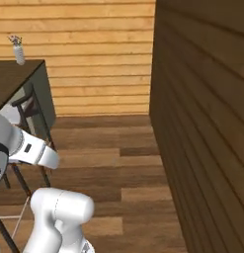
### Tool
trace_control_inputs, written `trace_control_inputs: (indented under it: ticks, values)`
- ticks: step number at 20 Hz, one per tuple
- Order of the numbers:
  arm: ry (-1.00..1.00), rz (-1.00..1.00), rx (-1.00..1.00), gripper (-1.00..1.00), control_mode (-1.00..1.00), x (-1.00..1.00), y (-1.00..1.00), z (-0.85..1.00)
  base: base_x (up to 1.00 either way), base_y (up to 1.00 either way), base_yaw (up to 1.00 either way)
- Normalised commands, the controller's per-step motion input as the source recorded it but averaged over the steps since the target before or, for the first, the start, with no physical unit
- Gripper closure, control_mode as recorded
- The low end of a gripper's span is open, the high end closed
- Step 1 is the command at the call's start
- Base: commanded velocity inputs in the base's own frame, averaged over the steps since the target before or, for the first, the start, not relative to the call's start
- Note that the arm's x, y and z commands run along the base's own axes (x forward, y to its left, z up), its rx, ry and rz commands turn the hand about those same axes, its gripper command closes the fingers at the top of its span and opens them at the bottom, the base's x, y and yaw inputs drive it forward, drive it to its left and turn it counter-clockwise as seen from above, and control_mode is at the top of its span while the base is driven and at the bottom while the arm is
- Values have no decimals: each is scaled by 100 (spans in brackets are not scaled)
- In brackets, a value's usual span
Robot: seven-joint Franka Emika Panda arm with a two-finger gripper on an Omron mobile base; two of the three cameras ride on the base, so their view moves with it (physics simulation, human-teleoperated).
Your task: Take the strawberry from the fridge and place it on top of the pancake, located on the dining counter.
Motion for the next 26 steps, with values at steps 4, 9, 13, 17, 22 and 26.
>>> trace_control_inputs:
  ticks: [4, 9, 13, 17, 22, 26]
  values:
    - [0, 0, 0, 100, 100, 0, 0, 0, 93, -11, 83]
    - [0, 0, 0, 100, 100, 0, 0, 0, 100, 0, 68]
    - [0, 0, 0, 100, 100, 0, 0, 0, 100, -35, 63]
    - [0, 0, 0, 100, 100, 0, 0, 0, 93, -58, 76]
    - [0, 0, 0, 100, 100, 0, 0, 0, 62, -75, 76]
    - [0, 0, 0, 100, 100, 0, 0, 0, 36, -96, 71]
